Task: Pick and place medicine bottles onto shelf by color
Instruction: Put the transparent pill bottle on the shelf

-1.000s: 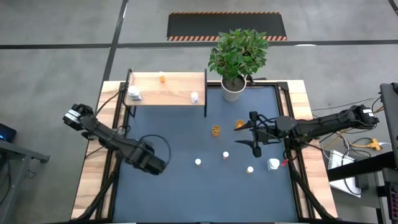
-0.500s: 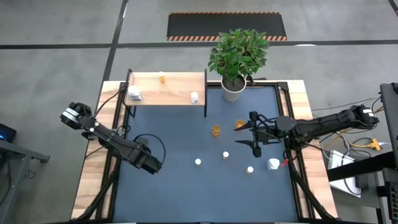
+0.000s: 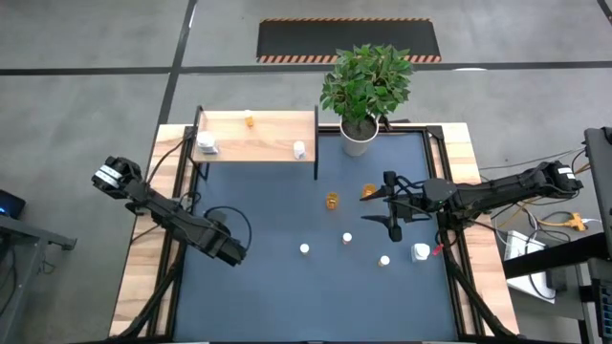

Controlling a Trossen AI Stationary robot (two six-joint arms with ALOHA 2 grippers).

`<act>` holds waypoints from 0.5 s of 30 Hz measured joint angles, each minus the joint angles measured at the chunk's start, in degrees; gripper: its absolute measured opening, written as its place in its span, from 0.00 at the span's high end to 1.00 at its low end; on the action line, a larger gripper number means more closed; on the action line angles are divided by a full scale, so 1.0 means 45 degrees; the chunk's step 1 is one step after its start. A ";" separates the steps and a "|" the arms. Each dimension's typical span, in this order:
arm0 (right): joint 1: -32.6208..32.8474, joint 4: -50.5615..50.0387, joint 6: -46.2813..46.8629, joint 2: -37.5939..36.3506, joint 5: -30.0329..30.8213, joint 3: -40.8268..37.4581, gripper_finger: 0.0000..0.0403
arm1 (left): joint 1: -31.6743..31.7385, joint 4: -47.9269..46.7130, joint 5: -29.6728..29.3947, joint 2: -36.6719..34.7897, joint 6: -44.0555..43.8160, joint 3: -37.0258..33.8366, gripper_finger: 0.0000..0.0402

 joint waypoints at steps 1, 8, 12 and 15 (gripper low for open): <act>0.0002 0.0000 -0.0004 0.0000 0.0000 0.0000 0.47 | 0.0003 0.0143 -0.0030 0.0000 0.0001 0.0000 0.43; 0.0000 0.0000 -0.0010 -0.0001 0.0000 0.0000 0.47 | 0.0005 0.0228 -0.0190 0.0015 0.0006 -0.0058 0.55; -0.0002 0.0000 -0.0014 -0.0004 0.0000 0.0000 0.47 | 0.0005 0.0341 -0.0370 0.0019 -0.0004 -0.0131 0.62; 0.0001 0.0000 -0.0023 -0.0004 0.0000 0.0000 0.47 | 0.0004 0.0445 -0.0396 0.0015 -0.0005 -0.0131 0.66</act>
